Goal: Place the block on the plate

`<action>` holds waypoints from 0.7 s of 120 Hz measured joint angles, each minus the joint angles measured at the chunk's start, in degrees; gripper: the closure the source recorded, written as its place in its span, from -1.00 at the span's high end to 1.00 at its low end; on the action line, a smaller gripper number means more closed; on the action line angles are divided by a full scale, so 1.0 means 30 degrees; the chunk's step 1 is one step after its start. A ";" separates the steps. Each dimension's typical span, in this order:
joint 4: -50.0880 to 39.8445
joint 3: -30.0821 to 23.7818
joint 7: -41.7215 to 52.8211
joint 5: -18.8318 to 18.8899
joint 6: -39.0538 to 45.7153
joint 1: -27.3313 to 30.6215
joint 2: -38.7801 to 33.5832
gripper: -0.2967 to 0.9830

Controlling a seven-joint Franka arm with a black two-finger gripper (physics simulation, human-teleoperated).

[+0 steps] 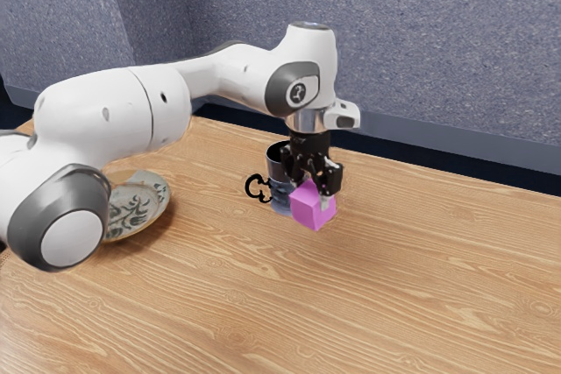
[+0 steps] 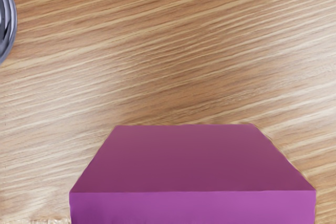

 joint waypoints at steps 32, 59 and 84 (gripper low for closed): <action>-0.3271 -0.0004 -0.0050 0.0384 0.0348 0.2116 -0.2706 -0.27; -0.5537 -0.0021 -0.0119 0.0830 0.0858 0.3796 -0.4504 -0.29; -0.7010 -0.0031 -0.0176 0.1292 0.1360 0.5482 -0.5915 -0.30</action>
